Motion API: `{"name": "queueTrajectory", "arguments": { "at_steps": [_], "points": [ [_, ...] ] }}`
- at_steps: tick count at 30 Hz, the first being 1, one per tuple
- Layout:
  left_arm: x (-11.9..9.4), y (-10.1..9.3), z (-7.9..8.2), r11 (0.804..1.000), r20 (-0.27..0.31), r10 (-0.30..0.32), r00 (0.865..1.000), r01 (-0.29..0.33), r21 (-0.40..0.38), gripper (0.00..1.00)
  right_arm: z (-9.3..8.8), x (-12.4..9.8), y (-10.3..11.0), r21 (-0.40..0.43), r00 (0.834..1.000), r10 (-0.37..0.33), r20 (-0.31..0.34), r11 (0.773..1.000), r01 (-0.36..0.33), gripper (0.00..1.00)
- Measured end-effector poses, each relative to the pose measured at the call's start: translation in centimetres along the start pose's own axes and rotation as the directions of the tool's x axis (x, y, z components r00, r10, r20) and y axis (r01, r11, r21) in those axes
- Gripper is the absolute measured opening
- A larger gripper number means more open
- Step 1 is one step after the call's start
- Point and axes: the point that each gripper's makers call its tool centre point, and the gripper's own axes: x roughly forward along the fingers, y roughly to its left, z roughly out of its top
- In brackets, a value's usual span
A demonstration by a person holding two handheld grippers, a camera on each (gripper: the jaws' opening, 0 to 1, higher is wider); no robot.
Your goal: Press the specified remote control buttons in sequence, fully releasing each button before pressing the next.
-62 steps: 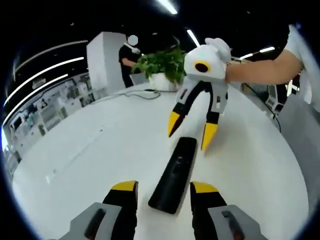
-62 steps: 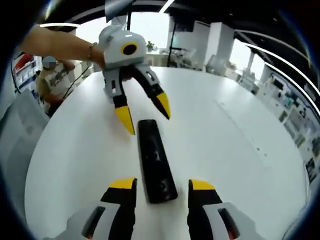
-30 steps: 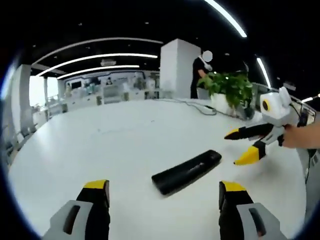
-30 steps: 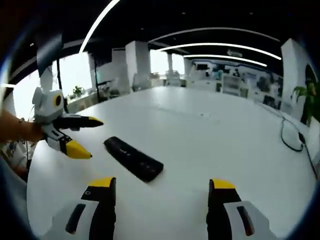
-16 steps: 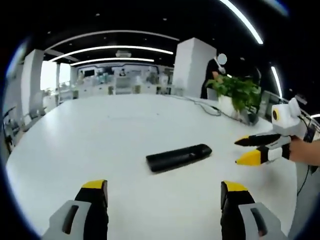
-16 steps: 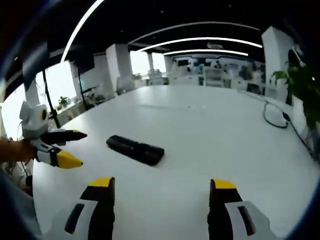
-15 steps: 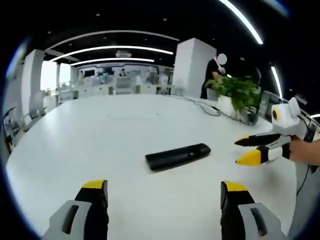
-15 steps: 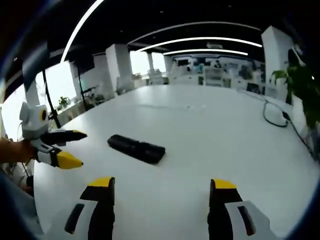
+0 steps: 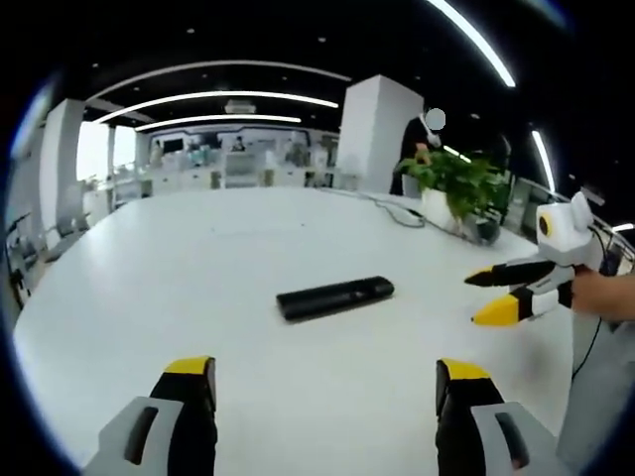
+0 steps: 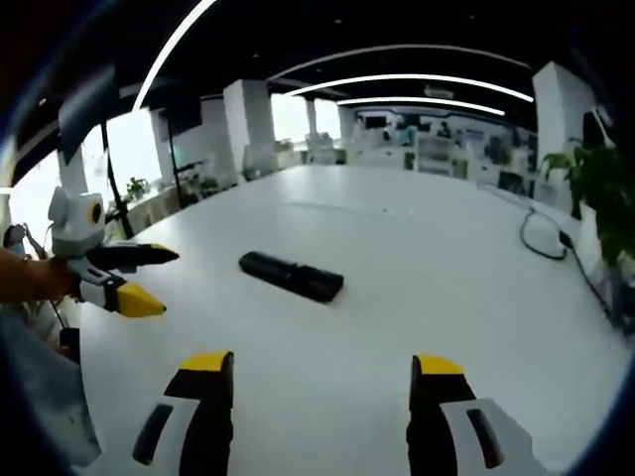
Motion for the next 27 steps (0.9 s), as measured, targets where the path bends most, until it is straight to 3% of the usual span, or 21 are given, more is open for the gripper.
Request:
{"name": "queueTrajectory", "arguments": {
  "at_steps": [9, 27],
  "points": [
    [-1.3, -0.5, -0.6, 1.0, -0.013, -0.011, 1.0, 0.01, -0.006, 0.93, 0.0, -1.7, 1.4, -0.015, 1.0, 0.015, -0.001, 1.0, -0.015, 0.7],
    [-3.4, -1.5, -1.9, 1.0, -0.032, -0.015, 0.999, 0.015, -0.008, 0.89, -1.3, -3.1, 1.2, -0.038, 0.999, 0.026, -0.046, 0.999, -0.027, 0.64]
  ]
}}
